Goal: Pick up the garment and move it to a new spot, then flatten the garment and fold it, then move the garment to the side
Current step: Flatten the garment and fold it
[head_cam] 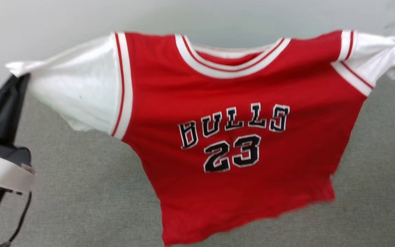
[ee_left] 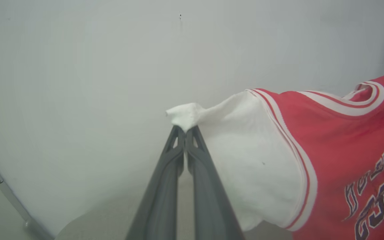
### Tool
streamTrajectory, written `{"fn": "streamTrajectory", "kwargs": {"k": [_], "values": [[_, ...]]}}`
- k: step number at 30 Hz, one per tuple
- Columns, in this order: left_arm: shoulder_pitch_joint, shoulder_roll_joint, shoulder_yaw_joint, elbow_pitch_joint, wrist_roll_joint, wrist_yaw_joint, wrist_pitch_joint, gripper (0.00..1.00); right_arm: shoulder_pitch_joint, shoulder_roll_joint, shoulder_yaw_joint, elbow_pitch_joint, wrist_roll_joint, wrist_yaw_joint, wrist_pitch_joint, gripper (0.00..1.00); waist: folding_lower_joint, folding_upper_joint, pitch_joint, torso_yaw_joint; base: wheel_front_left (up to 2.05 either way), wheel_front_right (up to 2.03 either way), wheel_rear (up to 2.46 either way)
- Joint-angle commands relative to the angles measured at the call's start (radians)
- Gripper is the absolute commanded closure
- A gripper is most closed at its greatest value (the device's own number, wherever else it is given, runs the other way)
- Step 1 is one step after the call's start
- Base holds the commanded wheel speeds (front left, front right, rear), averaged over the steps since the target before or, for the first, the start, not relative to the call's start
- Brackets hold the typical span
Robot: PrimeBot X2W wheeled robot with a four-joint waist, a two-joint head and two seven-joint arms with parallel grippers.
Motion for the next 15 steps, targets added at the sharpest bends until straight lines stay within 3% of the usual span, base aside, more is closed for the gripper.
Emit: {"fn": "streamTrajectory", "kwargs": {"k": [1,7,15], "values": [[-0.012,0.009,0.01,-0.004,-0.002,0.003,-0.006,1.0,-0.015,0.006,-0.006,-0.008,0.004,-0.001,-0.006,1.0,0.0,0.0,-0.009,-0.008,0.0,0.0,0.0],[-0.052,0.043,0.077,-0.062,0.011,0.012,-0.027,1.0,-0.034,-0.001,-0.047,-0.06,0.035,-0.001,0.006,1.0,0.0,0.0,-0.02,-0.031,0.0,0.0,0.0],[-0.129,0.081,0.151,-0.101,0.005,0.034,-0.021,1.0,-0.099,0.048,-0.099,-0.093,0.068,-0.001,0.038,1.0,0.0,0.0,0.012,-0.058,0.0,0.0,0.0]]}}
